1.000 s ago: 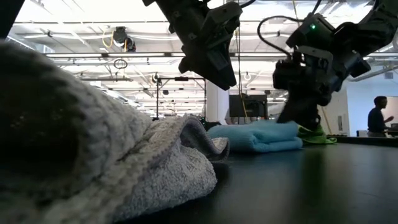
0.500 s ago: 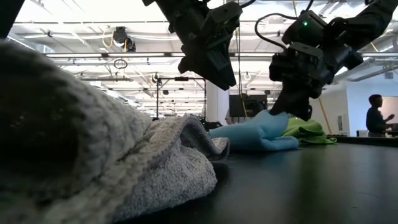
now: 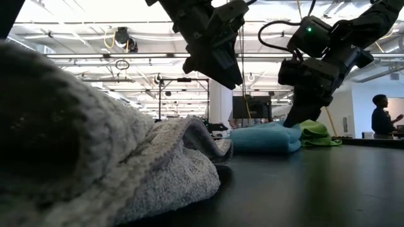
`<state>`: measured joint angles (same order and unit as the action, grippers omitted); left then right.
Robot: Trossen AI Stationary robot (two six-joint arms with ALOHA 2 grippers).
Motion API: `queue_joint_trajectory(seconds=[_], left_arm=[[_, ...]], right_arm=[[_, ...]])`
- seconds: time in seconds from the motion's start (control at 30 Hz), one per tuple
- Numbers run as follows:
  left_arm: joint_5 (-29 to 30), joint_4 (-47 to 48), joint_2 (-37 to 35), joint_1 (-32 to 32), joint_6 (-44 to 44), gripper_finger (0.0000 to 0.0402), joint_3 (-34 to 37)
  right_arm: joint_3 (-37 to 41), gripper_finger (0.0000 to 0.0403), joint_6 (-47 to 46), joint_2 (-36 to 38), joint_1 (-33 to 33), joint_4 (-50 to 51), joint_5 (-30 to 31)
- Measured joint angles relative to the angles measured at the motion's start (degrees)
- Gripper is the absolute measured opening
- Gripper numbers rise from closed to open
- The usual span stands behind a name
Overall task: Fold microfiber towels
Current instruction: Fold the blue microfiber towel
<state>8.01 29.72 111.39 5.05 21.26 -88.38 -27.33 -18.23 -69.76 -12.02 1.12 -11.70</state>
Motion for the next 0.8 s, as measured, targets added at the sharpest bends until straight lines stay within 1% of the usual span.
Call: queue_joint_trajectory(seconds=[0.13, 0.23, 0.33, 0.47, 0.6, 0.67, 0.77, 0.8], left_arm=[[0.0, 0.0, 0.0, 0.0, 0.2, 0.0113, 0.0], [0.0, 0.0, 0.0, 0.0, 0.5, 0.0113, 0.0], [0.0, 0.0, 0.0, 0.0, 0.3, 0.0113, 0.0], [0.0, 0.0, 0.0, 0.0, 0.3, 0.0113, 0.0], [0.0, 0.0, 0.0, -0.1, 0.2, 0.0113, 0.0], [0.0, 0.0, 0.0, -0.1, 0.2, 0.0113, 0.0], [0.0, 0.0, 0.0, -0.1, 0.2, 0.0113, 0.0], [0.0, 0.0, 0.0, -0.1, 0.2, 0.0113, 0.0]], right_arm=[[0.0, 0.0024, 1.4, 0.0, -0.3, 0.4, 3.8], [0.0, 0.0045, 2.7, 0.0, -0.3, 0.4, 4.6], [0.0, 0.0065, 3.8, 0.0, -0.3, 0.8, 6.8], [-2.1, 0.0086, 7.1, 1.1, -0.4, 5.5, 7.6], [-6.3, 0.0092, 10.8, 2.4, -0.4, 13.1, 10.7], [-8.6, 0.0091, 11.8, 3.0, -0.4, 15.3, 11.9], [-10.7, 0.0087, 11.5, 3.5, -0.4, 15.8, 11.1], [-10.8, 0.0084, 10.8, 3.5, -0.3, 15.4, 9.5]])
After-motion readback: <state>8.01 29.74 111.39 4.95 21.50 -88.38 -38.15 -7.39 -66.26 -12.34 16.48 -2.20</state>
